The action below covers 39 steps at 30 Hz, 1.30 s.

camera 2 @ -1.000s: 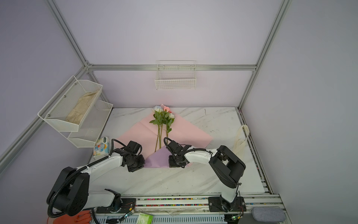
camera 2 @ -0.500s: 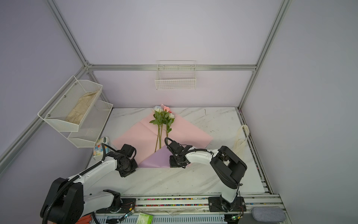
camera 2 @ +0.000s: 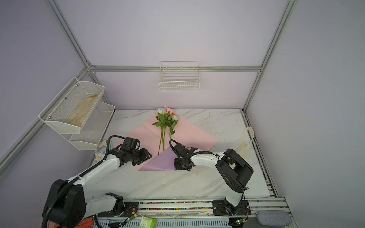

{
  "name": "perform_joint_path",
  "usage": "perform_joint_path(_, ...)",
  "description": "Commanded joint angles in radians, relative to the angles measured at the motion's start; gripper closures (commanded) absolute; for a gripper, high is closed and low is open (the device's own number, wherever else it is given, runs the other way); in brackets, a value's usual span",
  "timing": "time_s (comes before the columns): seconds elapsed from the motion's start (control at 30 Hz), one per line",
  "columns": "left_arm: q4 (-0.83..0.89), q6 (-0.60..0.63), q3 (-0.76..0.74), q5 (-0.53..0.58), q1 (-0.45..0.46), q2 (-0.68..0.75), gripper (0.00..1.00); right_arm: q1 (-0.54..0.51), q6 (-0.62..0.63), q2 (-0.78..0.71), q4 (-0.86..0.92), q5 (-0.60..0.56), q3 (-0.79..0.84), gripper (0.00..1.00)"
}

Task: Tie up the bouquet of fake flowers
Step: 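Lift the left gripper up toward the stems, folding the paper side over them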

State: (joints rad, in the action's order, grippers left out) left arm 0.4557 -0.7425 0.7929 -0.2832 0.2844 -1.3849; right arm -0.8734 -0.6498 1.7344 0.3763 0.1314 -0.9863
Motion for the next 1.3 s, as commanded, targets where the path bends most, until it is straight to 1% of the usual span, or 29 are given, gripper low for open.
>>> perform_joint_path(0.0, -0.135, 0.048, 0.114, -0.091, 0.009, -0.087, 0.49, 0.014, 0.013, 0.053, 0.118, -0.061, 0.025, 1.0)
perform_joint_path(0.1, -0.181, 0.043, 0.147, -0.129, 0.016, -0.164, 0.49, 0.013, 0.013, 0.055, 0.117, -0.063, 0.024, 1.0)
perform_joint_path(0.3, -0.18, 0.043, 0.195, -0.145, 0.024, -0.306, 0.51, 0.018, 0.018, 0.061, 0.116, -0.065, 0.028, 1.0)
perform_joint_path(0.33, -0.179, 0.039, 0.197, -0.146, 0.025, -0.323, 0.52, 0.018, 0.02, 0.062, 0.116, -0.064, 0.029, 1.0)
perform_joint_path(0.4, -0.18, 0.035, 0.195, -0.147, 0.036, -0.348, 0.6, 0.02, 0.022, 0.062, 0.117, -0.065, 0.032, 1.0)
perform_joint_path(0.43, -0.179, 0.033, 0.193, -0.148, 0.043, -0.356, 0.61, 0.023, 0.022, 0.059, 0.118, -0.067, 0.035, 1.0)
perform_joint_path(0.5, -0.182, 0.016, 0.179, -0.136, 0.062, -0.364, 0.66, 0.036, 0.022, 0.051, 0.118, -0.071, 0.049, 1.0)
perform_joint_path(0.7, -0.199, -0.031, 0.15, -0.12, 0.117, -0.395, 0.7, 0.06, 0.029, 0.021, 0.12, -0.075, 0.076, 1.0)
perform_joint_path(0.8, -0.225, -0.06, 0.134, -0.115, 0.141, -0.395, 0.7, 0.068, 0.03, 0.012, 0.125, -0.079, 0.09, 1.0)
perform_joint_path(0.97, -0.241, -0.084, 0.15, -0.122, 0.186, -0.412, 0.71, 0.102, 0.033, -0.02, 0.139, -0.095, 0.124, 1.0)
perform_joint_path(1.17, -0.247, -0.115, 0.15, -0.098, 0.217, -0.408, 0.72, 0.124, 0.056, -0.049, 0.143, -0.086, 0.147, 1.0)
perform_joint_path(1.27, -0.212, -0.111, 0.151, -0.035, 0.216, -0.348, 0.66, 0.123, 0.123, -0.049, 0.13, -0.059, 0.132, 1.0)
